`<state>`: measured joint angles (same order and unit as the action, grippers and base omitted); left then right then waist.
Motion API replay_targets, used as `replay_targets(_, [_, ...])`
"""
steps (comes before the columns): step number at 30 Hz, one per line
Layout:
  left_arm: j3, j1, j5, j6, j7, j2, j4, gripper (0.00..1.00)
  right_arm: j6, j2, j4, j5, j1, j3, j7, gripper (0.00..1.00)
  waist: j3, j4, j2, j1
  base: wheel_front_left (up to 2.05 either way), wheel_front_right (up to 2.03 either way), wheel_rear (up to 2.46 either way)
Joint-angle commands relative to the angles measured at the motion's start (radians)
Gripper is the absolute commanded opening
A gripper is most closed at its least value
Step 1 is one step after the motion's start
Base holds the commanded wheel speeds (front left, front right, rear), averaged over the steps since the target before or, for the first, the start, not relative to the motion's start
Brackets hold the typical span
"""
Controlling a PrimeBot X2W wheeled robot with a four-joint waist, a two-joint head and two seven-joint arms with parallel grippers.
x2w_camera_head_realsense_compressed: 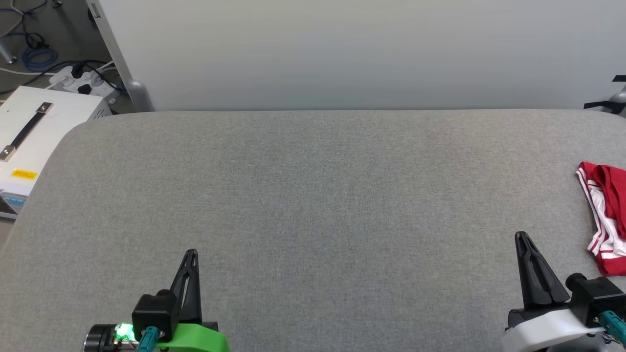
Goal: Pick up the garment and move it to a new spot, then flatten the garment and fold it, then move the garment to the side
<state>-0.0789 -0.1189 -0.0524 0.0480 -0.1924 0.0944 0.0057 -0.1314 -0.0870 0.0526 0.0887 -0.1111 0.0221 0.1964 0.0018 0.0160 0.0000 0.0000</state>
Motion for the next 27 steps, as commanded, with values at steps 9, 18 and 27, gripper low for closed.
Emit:
replay_targets(9, [0.013,0.031,0.010,-0.010,0.023,-0.008,-0.002,0.00,0.000,0.006,-0.009,-0.019,0.027,-0.004,-0.024,0.00,0.000,-0.002,0.0000,0.0000,0.00,0.00,0.00])
replay_targets(18, [0.020,0.040,0.014,-0.014,0.041,-0.012,-0.002,0.00,0.000,0.009,-0.013,-0.026,0.036,-0.006,-0.042,0.00,0.000,-0.003,0.0000,0.0000,0.00,0.00,0.00])
replay_targets(27, [0.027,0.050,0.019,-0.018,0.059,-0.016,-0.003,0.00,0.000,0.012,-0.018,-0.034,0.045,-0.008,-0.061,0.00,-0.001,-0.005,0.0000,0.0000,0.00,0.00,0.00])
